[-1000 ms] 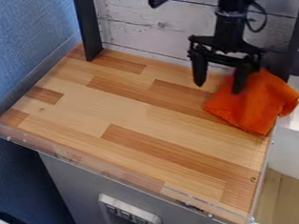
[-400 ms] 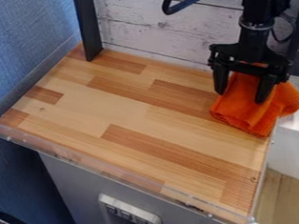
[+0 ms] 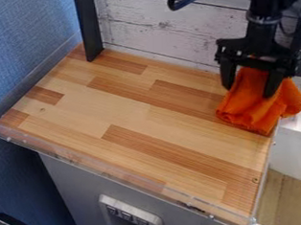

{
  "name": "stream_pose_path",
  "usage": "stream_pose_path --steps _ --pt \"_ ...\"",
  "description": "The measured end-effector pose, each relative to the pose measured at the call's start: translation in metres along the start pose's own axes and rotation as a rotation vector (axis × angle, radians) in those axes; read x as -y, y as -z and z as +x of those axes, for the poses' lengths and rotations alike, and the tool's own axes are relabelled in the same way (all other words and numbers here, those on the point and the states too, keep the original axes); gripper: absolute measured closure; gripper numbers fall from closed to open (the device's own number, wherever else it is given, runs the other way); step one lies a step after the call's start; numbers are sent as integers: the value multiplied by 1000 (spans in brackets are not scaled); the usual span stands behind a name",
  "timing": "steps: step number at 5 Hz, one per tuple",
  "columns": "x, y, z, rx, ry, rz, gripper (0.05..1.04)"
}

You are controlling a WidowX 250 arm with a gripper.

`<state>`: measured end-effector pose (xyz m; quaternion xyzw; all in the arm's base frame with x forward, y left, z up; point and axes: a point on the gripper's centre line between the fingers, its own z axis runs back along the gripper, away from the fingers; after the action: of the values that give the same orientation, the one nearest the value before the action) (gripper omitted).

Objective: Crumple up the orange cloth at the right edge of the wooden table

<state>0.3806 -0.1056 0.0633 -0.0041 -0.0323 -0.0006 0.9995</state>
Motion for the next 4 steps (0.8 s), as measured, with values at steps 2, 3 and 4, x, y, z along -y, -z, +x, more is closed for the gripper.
stream_pose_path --steps 2,3,4 --pt "3 2 5 -29 9 -2 85" --pt "4 9 8 -47 14 3 85" --pt "4 11 9 -69 17 4 85"
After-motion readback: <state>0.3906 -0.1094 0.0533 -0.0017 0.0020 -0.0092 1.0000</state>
